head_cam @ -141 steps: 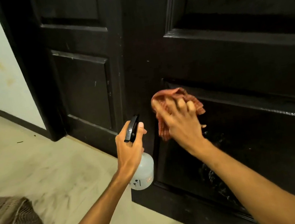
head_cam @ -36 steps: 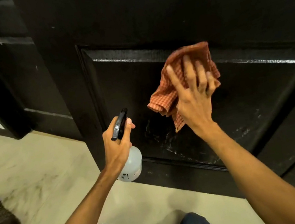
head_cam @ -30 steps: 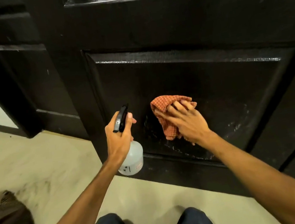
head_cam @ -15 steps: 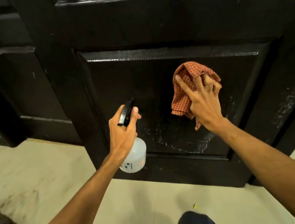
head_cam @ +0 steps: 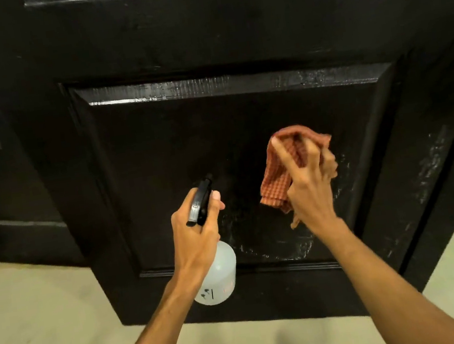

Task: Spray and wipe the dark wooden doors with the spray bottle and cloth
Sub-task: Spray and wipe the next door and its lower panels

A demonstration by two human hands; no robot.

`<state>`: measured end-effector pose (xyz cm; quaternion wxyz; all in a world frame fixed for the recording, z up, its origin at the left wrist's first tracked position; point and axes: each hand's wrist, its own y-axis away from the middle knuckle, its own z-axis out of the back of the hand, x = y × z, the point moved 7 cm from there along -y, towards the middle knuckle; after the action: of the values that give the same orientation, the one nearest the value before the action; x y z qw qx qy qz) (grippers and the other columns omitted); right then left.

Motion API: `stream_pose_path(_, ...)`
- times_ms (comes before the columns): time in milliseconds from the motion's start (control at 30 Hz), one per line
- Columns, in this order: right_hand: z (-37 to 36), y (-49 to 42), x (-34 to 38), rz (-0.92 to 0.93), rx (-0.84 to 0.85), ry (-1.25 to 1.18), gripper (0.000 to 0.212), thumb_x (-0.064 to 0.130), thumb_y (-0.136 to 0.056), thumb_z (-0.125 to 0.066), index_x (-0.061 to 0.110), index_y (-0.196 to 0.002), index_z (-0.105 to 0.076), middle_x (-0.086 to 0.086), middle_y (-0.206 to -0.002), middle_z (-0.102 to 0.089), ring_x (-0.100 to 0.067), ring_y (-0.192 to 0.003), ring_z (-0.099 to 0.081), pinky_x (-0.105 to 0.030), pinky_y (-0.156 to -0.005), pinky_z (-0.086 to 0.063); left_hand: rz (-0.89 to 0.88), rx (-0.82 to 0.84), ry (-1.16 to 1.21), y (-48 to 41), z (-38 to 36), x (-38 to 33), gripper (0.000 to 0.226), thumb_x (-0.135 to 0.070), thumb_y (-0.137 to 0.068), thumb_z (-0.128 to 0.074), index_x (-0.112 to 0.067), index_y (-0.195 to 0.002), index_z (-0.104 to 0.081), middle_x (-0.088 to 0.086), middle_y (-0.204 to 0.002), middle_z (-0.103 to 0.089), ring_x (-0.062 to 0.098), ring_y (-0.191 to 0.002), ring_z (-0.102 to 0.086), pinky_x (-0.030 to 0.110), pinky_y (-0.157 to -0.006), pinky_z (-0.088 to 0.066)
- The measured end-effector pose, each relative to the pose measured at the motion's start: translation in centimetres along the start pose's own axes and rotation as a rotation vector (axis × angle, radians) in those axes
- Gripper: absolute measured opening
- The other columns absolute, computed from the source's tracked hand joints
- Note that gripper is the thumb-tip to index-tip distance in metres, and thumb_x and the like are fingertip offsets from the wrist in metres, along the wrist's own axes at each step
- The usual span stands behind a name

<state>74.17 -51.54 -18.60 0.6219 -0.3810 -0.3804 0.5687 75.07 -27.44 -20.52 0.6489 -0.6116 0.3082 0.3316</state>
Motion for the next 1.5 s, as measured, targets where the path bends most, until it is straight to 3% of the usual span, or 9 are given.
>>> stream_pose_path(233, 0.9, 1.8, -3.9, -0.506, -0.224, -0.102, 0.070, 0.003, -0.097, -0.040, 0.039, -0.157, -0.037, -0.011, -0.161, -0.023, -0.040, -0.127, -0.032, -0.048, -0.107, -0.025, -0.008, 0.072, 0.008, -0.5, -2.5, 0.2, 0.016, -0.026, -0.104, -0.059, -0.015, -0.096, -0.067, 0.008, -0.081, -0.069, 0.037, -0.048, -0.053, 0.042, -0.046, -0.046)
stream_pose_path(433, -1.4, 3.1, -2.1, -0.584, -0.124, -0.222, 0.083, -0.002, -0.088, -0.038, 0.040, -0.160, -0.030, -0.007, -0.158, -0.010, -0.040, -0.130, -0.026, -0.053, -0.104, -0.033, 0.021, 0.044, 0.023, -0.4, -2.7, 0.9, 0.013, -0.028, -0.104, -0.059, -0.021, -0.096, -0.066, 0.006, -0.081, -0.070, 0.042, -0.050, -0.053, 0.032, -0.045, -0.048)
stream_pose_path(633, -3.7, 4.7, 0.8, -0.165, 0.059, -0.083, 0.094, -0.005, -0.086, -0.049, 0.044, -0.161, -0.021, -0.009, -0.167, -0.001, -0.045, -0.144, -0.008, -0.054, -0.118, -0.015, 0.041, 0.016, -0.001, -0.5, -1.4, 2.1, 0.016, -0.029, -0.104, -0.058, -0.017, -0.098, -0.066, -0.005, -0.089, -0.073, 0.024, -0.047, -0.055, 0.023, -0.047, -0.050)
stream_pose_path(800, -2.0, 2.4, 1.4, -0.591, -0.188, -0.247, 0.082, -0.004, -0.092, -0.040, 0.039, -0.160, -0.028, -0.008, -0.165, -0.009, -0.038, -0.138, -0.019, -0.042, -0.110, -0.017, 0.049, -0.037, 0.000, -1.2, 1.2, 3.0, 0.019, -0.030, -0.105, -0.058, -0.014, -0.098, -0.066, -0.001, -0.087, -0.072, 0.035, -0.050, -0.057, 0.025, -0.046, -0.050)
stream_pose_path(1033, -6.0, 3.1, 11.5, 0.350, 0.166, -0.002, 0.081, 0.004, -0.084, -0.033, 0.035, -0.159, -0.035, -0.005, -0.158, -0.021, -0.037, -0.131, -0.025, -0.051, -0.103, -0.036, 0.067, -0.070, -0.043, -1.0, 4.3, 4.4, 0.018, -0.030, -0.105, -0.059, -0.016, -0.096, -0.066, -0.004, -0.087, -0.073, 0.023, -0.046, -0.057, 0.024, -0.045, -0.049)
stream_pose_path(1200, -1.9, -0.7, 5.7, -0.337, -0.144, -0.232, 0.074, 0.002, -0.096, -0.045, 0.035, -0.160, -0.031, -0.005, -0.163, -0.010, -0.038, -0.136, -0.022, -0.037, -0.113, -0.018, 0.063, -0.114, -0.039, -1.6, 6.4, 4.7, 0.017, -0.030, -0.105, -0.059, -0.020, -0.092, -0.065, 0.007, -0.079, -0.069, 0.033, -0.047, -0.055, 0.033, -0.044, -0.049)
stream_pose_path(1267, -2.5, -0.8, 8.4, -0.243, -0.055, -0.182, 0.081, 0.002, -0.094, -0.052, 0.036, -0.162, -0.025, -0.006, -0.164, -0.007, -0.039, -0.137, -0.019, -0.046, -0.114, -0.022, 0.068, -0.116, -0.054, -1.7, 6.7, 4.8, 0.016, -0.029, -0.105, -0.059, -0.019, -0.095, -0.065, 0.000, -0.083, -0.071, 0.020, -0.045, -0.055, 0.026, -0.045, -0.049)
stream_pose_path(1400, -6.6, 3.2, 15.6, 0.401, 0.230, -0.033, 0.102, 0.000, -0.070, -0.068, 0.029, -0.160, -0.033, -0.008, -0.158, -0.022, -0.039, -0.133, -0.026, -0.055, -0.105, -0.039, 0.085, -0.137, -0.056, -1.9, 7.0, 5.2, 0.020, -0.029, -0.106, -0.058, -0.013, -0.097, -0.065, -0.004, -0.087, -0.072, 0.013, -0.046, -0.055, 0.024, -0.045, -0.049)
stream_pose_path(1500, -5.2, 1.5, 12.3, 0.269, 0.106, -0.102, 0.092, -0.008, -0.077, -0.065, 0.027, -0.158, -0.039, -0.008, -0.157, -0.024, -0.037, -0.134, -0.029, -0.055, -0.104, -0.041, 0.100, -0.147, -0.060, -1.9, 7.2, 5.5, 0.021, -0.032, -0.105, -0.058, -0.013, -0.100, -0.066, -0.006, -0.089, -0.073, 0.012, -0.047, -0.056, 0.020, -0.046, -0.048)
